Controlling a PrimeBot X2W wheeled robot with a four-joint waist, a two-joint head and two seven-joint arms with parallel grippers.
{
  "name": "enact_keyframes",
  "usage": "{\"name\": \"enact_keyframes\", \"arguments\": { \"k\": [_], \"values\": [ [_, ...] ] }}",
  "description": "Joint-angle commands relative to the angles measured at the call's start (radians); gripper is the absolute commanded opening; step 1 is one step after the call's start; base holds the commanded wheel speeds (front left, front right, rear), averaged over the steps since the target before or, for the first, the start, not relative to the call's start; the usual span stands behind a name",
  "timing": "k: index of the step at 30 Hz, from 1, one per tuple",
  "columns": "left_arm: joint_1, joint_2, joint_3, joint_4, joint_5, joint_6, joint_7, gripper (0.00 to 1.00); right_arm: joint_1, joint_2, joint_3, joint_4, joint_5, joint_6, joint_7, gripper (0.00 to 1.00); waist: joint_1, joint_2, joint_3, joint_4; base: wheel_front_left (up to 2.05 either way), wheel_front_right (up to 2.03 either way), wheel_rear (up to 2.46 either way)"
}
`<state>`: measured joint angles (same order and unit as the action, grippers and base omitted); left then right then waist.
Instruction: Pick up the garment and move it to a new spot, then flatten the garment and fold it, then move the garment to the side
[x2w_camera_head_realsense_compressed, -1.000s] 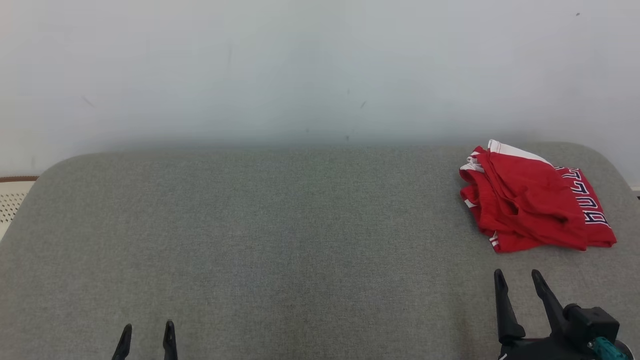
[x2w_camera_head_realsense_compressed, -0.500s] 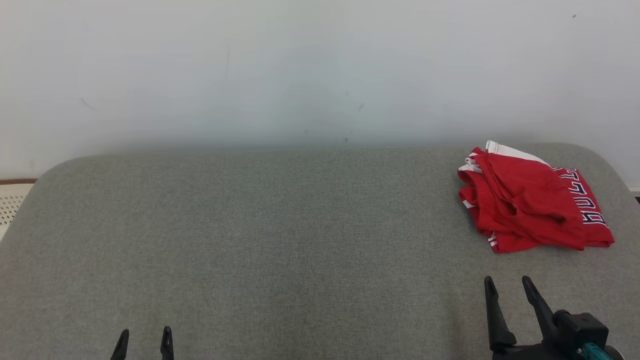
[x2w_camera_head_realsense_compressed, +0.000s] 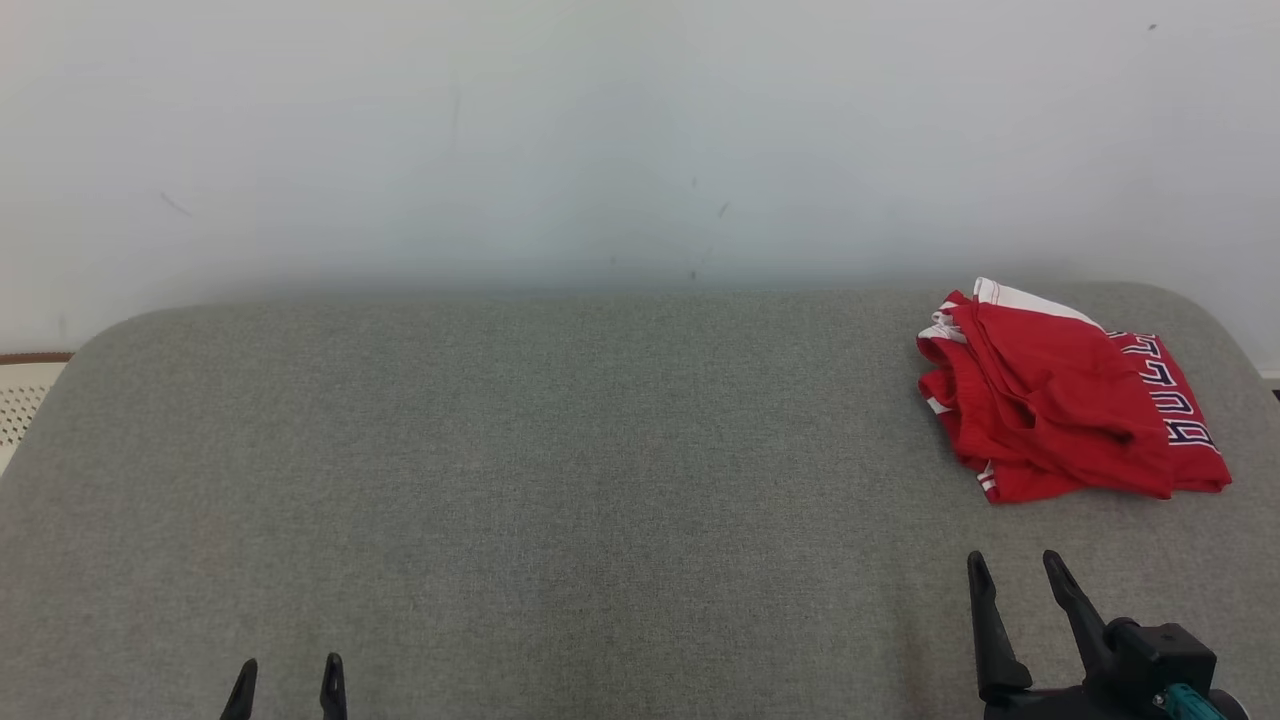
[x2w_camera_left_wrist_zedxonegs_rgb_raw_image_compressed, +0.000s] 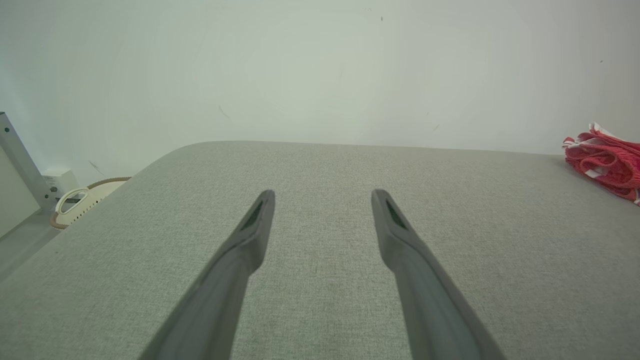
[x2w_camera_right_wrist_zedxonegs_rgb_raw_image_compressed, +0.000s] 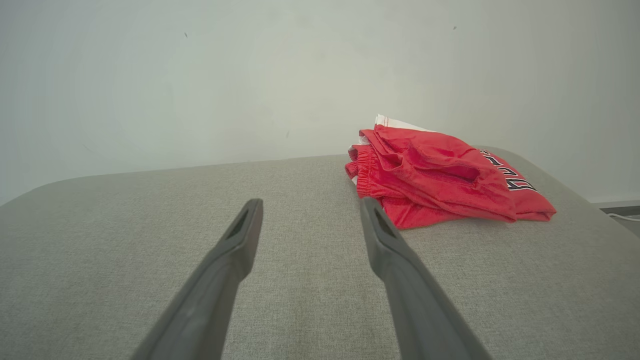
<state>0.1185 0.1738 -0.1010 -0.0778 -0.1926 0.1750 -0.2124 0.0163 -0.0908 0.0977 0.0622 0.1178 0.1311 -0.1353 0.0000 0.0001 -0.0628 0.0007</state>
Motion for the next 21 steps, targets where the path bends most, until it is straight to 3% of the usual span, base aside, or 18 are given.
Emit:
{"name": "enact_keyframes", "arguments": {
  "k": [1, 11, 12, 17, 21],
  "values": [
    [0.011, 0.007, 0.000, -0.003, -0.004, 0.004, 0.000, 1.00, 0.012, -0.003, 0.002, -0.003, 0.000, -0.001, 0.000, 1.00, 0.0000, -0.0001, 0.000, 0.000, 0.00, 0.00, 0.00],
    [0.017, 0.013, -0.006, -0.011, -0.009, 0.006, -0.004, 1.00, 0.012, -0.012, 0.008, -0.004, 0.009, -0.001, 0.002, 1.00, 0.0000, -0.0001, 0.005, -0.003, 0.00, 0.00, 0.00],
    [0.002, 0.008, -0.006, -0.008, -0.007, 0.004, 0.000, 0.00, 0.001, -0.007, 0.006, -0.002, 0.005, 0.000, 0.003, 0.00, 0.0001, -0.0001, 0.005, -0.003, 0.00, 0.00, 0.00],
    [0.007, -0.005, -0.013, 0.019, -0.013, 0.002, 0.001, 0.00, 0.015, -0.002, 0.005, 0.030, 0.010, 0.000, 0.005, 0.00, 0.0001, -0.0001, 0.005, -0.003, 0.00, 0.00, 0.00],
    [-0.006, -0.010, -0.009, 0.031, -0.096, -0.012, 0.009, 0.00, 0.001, -0.002, -0.010, 0.044, 0.096, 0.000, 0.022, 0.00, 0.0001, -0.0001, 0.008, -0.003, 0.00, 0.00, 0.00]
  ]
}}
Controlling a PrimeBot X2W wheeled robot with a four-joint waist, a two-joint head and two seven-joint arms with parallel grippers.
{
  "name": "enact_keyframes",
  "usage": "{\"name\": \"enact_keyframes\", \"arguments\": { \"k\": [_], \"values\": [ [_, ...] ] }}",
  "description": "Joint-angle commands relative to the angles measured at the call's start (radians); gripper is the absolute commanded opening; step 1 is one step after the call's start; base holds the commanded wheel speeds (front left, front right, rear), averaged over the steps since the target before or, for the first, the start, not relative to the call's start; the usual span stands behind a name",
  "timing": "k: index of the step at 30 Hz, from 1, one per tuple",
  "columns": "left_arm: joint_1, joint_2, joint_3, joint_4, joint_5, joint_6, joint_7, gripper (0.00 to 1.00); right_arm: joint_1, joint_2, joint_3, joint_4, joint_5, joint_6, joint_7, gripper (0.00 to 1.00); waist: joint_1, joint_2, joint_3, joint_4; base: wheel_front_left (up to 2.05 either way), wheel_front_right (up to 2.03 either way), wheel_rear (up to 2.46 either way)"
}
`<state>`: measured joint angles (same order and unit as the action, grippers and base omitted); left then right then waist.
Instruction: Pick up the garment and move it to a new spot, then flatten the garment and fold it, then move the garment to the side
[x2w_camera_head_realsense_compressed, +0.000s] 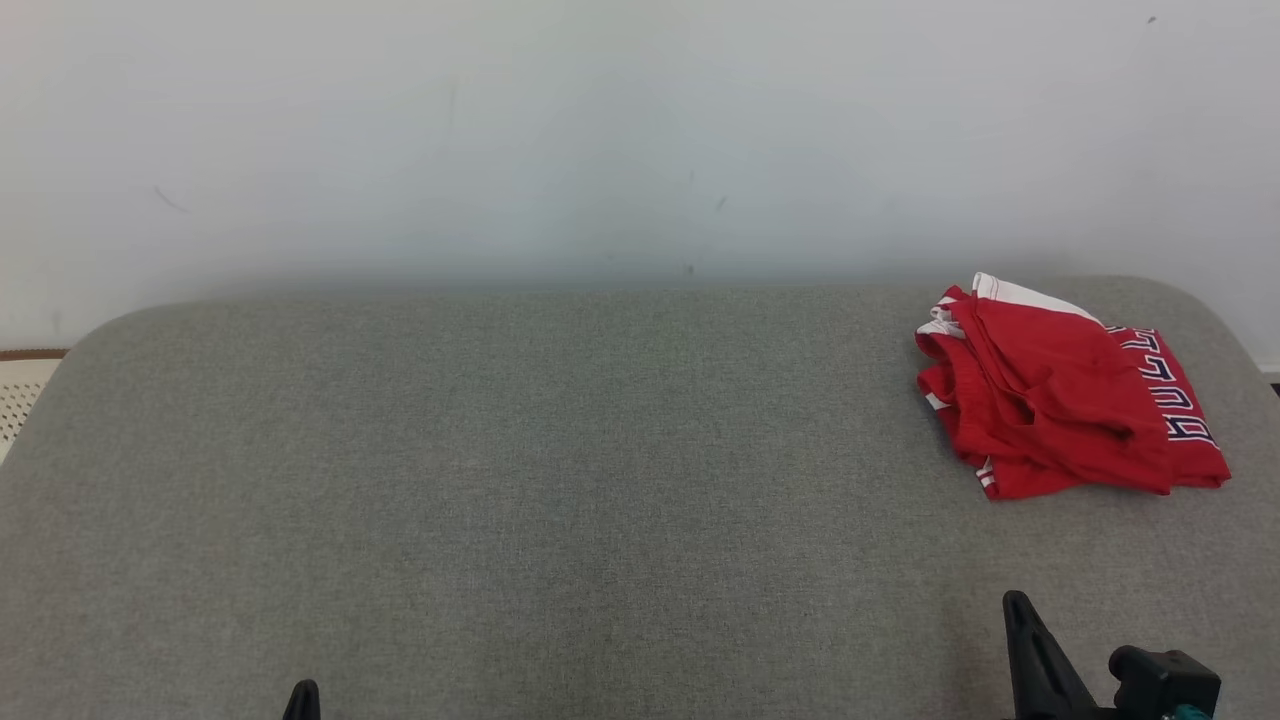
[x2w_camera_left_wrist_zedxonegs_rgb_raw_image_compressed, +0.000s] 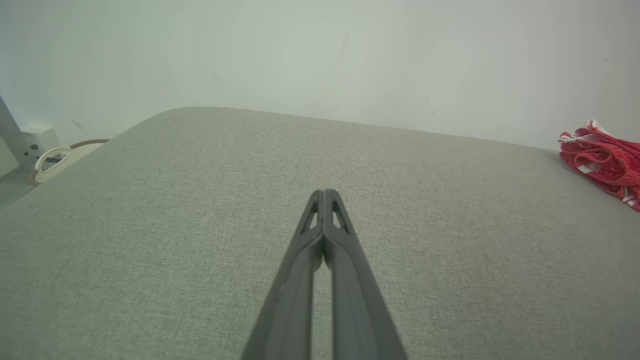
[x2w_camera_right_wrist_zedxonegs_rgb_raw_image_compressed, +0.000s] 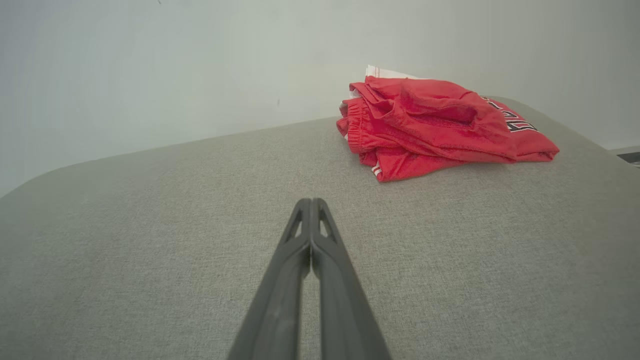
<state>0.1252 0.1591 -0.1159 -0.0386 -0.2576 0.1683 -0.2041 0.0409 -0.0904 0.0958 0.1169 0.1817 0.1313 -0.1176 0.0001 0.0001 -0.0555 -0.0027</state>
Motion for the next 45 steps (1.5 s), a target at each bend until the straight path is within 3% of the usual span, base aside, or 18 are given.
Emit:
{"name": "enact_keyframes", "arguments": {
  "k": [1, 24, 45],
  "values": [
    [-0.017, 0.003, 0.007, -0.002, -0.051, -0.010, 0.004, 0.00, -0.027, -0.002, -0.012, -0.007, 0.053, 0.000, 0.009, 0.00, 0.0000, -0.0001, 0.001, 0.000, 0.00, 0.00, 0.00],
    [-0.120, -0.026, 0.035, 0.120, -0.444, -0.099, 0.057, 0.00, -0.105, 0.000, -0.097, 0.074, 0.460, 0.000, 0.102, 0.00, 0.0000, -0.0001, 0.014, 0.001, 0.00, 0.00, 0.00],
    [-0.184, -0.050, 0.059, 0.194, -0.707, -0.157, 0.097, 0.00, -0.157, 0.006, -0.162, 0.128, 0.733, 0.000, 0.170, 0.00, 0.0000, -0.0001, 0.025, 0.001, 0.00, 0.00, 0.00]
  ]
}}
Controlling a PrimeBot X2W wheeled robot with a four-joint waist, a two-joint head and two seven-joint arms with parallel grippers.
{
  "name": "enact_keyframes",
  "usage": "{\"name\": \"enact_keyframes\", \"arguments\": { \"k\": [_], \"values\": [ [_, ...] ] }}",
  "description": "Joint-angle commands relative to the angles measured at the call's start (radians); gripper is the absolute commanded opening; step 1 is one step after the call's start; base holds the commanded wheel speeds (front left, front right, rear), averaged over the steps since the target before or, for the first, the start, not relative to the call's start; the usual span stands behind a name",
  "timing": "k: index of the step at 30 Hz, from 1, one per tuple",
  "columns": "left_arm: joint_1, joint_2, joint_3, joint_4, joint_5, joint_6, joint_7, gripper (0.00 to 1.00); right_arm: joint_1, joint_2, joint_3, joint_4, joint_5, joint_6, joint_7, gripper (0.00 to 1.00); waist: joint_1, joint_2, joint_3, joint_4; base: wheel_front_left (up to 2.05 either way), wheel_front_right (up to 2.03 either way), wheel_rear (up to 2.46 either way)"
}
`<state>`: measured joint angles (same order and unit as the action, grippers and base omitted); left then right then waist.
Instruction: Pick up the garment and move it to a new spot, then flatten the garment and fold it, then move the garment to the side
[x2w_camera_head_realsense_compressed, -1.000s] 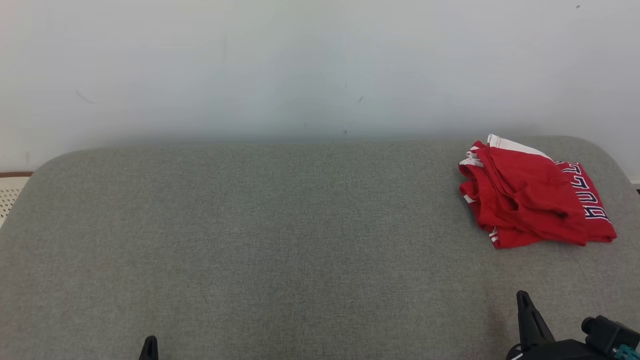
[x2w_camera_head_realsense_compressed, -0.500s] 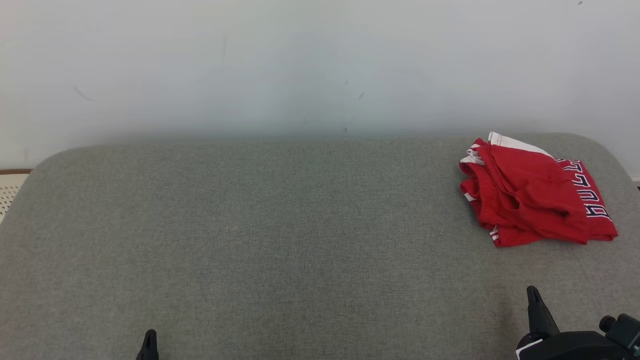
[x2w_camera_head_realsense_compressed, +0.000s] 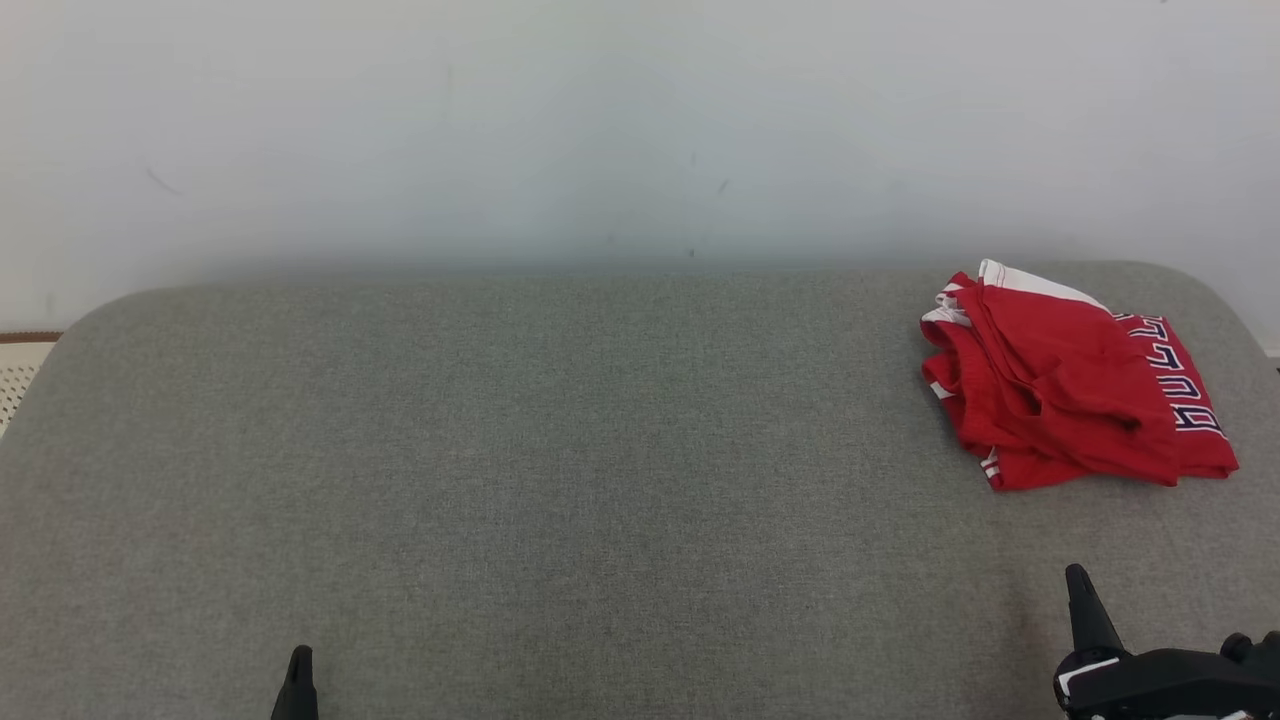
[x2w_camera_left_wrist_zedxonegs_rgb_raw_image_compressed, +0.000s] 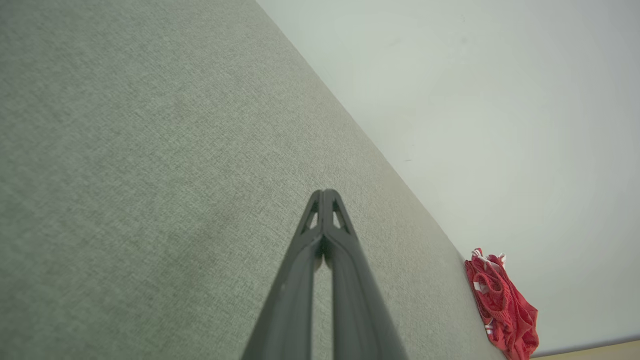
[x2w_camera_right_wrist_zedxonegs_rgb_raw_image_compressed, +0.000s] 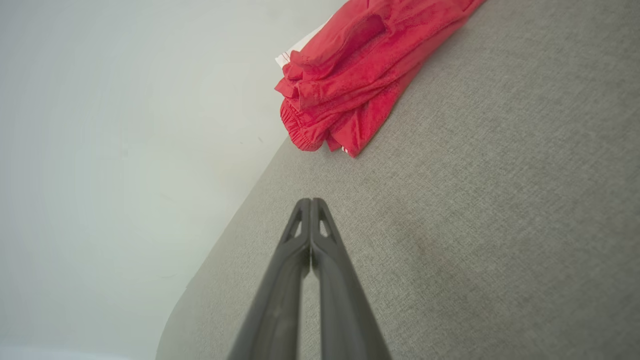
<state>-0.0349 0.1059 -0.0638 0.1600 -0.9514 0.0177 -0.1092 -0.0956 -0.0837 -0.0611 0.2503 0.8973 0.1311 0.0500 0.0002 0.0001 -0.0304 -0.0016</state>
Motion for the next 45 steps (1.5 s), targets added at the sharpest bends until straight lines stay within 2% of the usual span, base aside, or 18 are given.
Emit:
{"name": "enact_keyframes", "arguments": {
  "k": [1, 45],
  "values": [
    [-0.027, 0.002, 0.008, -0.002, -0.026, -0.009, 0.004, 0.00, -0.023, 0.000, -0.008, -0.003, 0.029, 0.000, 0.005, 0.00, -0.0001, -0.0001, 0.001, 0.000, 0.00, 0.00, 0.00],
    [-0.128, -0.036, 0.047, 0.121, -0.452, -0.104, 0.069, 0.00, -0.106, 0.015, -0.119, 0.085, 0.463, 0.000, 0.120, 0.00, -0.0002, -0.0001, 0.025, 0.001, 0.00, 0.00, 0.00]
  ]
}}
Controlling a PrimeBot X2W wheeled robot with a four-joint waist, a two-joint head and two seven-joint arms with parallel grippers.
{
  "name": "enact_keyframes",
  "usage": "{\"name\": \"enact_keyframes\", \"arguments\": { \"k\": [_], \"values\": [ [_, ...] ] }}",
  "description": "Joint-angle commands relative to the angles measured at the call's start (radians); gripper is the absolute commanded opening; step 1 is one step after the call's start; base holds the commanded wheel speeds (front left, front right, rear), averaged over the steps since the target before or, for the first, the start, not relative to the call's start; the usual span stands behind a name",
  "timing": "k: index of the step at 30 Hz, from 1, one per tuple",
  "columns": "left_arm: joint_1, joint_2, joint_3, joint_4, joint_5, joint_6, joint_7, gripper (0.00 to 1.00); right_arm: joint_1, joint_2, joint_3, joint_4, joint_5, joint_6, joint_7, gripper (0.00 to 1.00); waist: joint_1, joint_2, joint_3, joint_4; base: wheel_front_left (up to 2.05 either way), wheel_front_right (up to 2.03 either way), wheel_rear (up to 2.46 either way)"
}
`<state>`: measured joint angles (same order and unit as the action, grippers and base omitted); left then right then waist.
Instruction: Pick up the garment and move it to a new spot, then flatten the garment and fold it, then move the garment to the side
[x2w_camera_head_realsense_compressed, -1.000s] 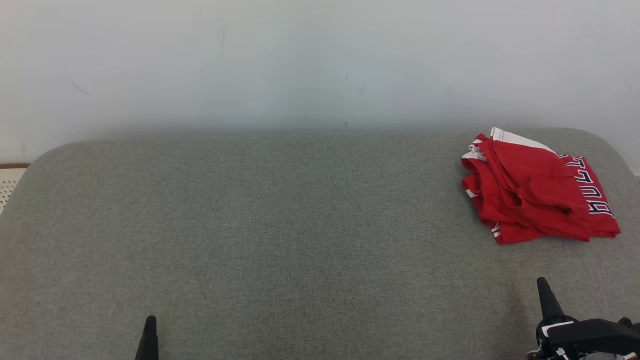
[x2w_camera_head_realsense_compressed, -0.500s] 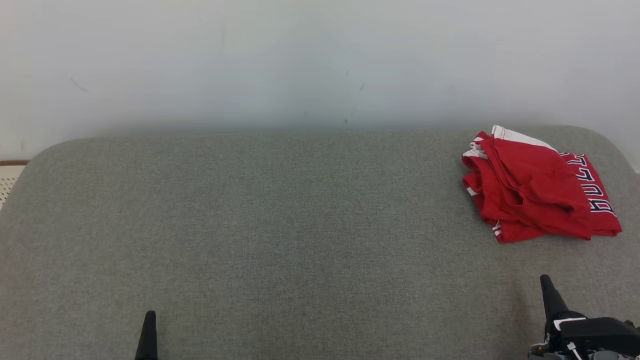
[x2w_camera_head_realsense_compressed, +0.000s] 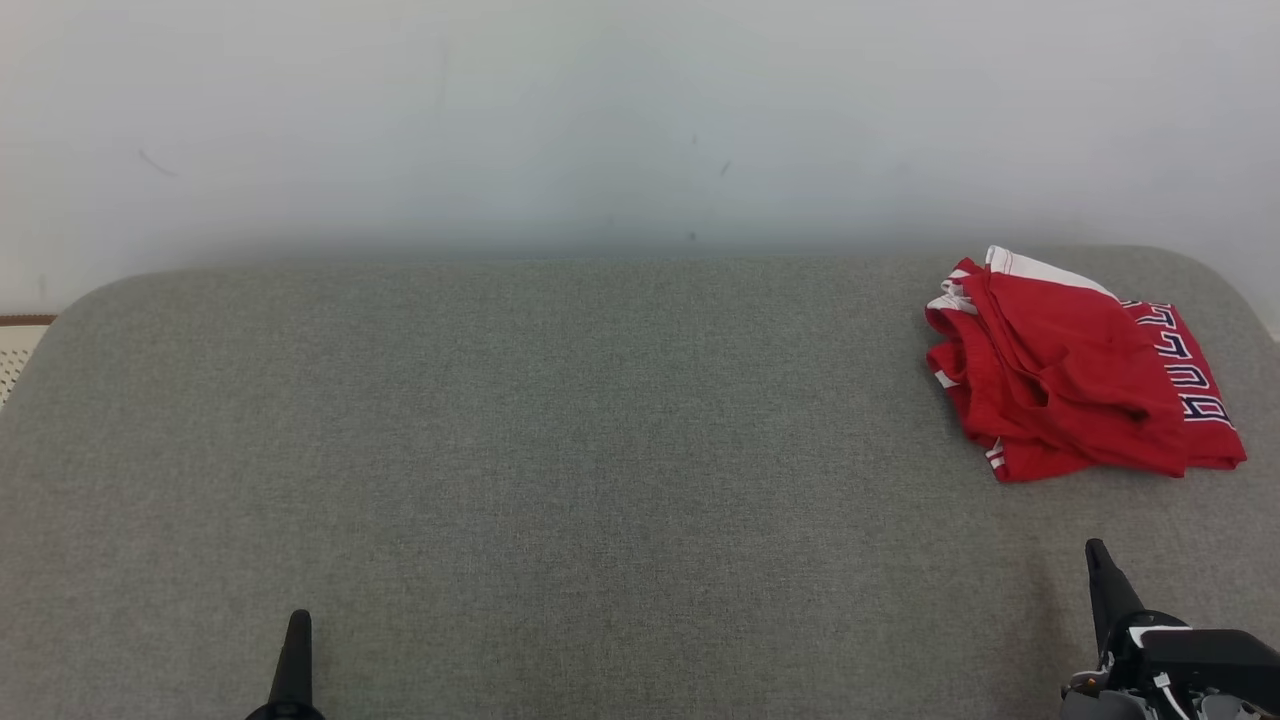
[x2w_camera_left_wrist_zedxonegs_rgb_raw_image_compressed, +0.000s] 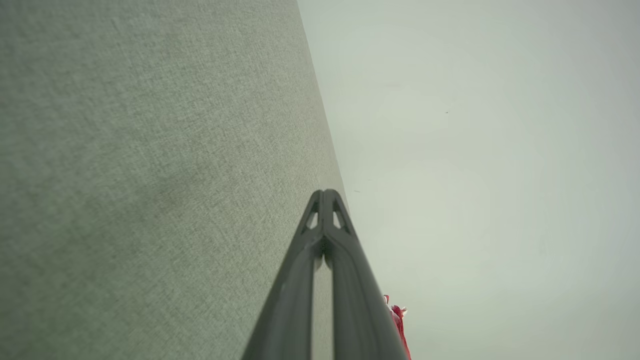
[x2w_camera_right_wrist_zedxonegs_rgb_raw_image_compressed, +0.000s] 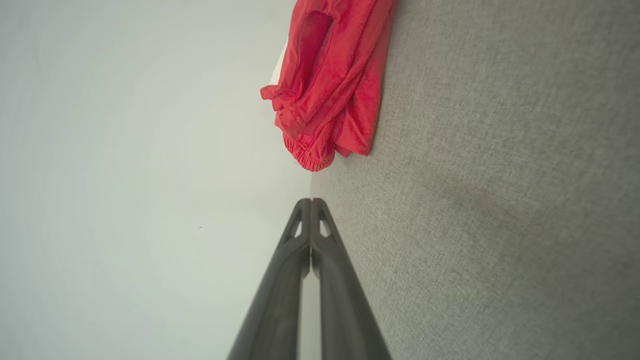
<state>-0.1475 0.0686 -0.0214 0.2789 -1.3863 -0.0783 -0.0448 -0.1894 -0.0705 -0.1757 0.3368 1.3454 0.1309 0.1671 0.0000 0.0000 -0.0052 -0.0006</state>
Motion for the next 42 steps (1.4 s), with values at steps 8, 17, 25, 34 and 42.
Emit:
{"name": "enact_keyframes", "arguments": {
  "k": [8, 17, 25, 34, 42],
  "values": [
    [-0.029, -0.005, 0.010, 0.021, -0.079, -0.020, 0.014, 0.00, -0.025, 0.004, -0.021, 0.012, 0.077, 0.000, 0.020, 0.00, 0.0000, 0.0000, 0.005, 0.000, 0.00, 0.00, 0.00],
    [-0.046, -0.010, 0.016, 0.039, -0.146, -0.037, 0.023, 0.00, -0.037, 0.007, -0.038, 0.026, 0.143, 0.000, 0.038, 0.00, 0.0000, 0.0000, 0.010, 0.000, 0.00, 0.00, 0.00],
    [-0.059, -0.015, 0.020, 0.055, -0.199, -0.046, 0.032, 0.00, -0.047, 0.009, -0.053, 0.038, 0.199, 0.000, 0.054, 0.00, 0.0000, 0.0000, 0.014, 0.001, 0.00, 0.00, 0.00],
    [-0.066, -0.019, 0.024, 0.067, -0.238, -0.056, 0.037, 0.00, -0.055, 0.011, -0.063, 0.047, 0.240, 0.000, 0.064, 0.00, 0.0000, 0.0000, 0.018, 0.001, 0.00, 0.00, 0.00],
    [-0.066, -0.019, 0.022, 0.066, -0.239, -0.056, 0.036, 0.00, -0.055, 0.012, -0.064, 0.047, 0.238, 0.000, 0.066, 0.00, 0.0000, 0.0000, 0.018, 0.001, 0.00, 0.00, 0.00]
  ]
}}
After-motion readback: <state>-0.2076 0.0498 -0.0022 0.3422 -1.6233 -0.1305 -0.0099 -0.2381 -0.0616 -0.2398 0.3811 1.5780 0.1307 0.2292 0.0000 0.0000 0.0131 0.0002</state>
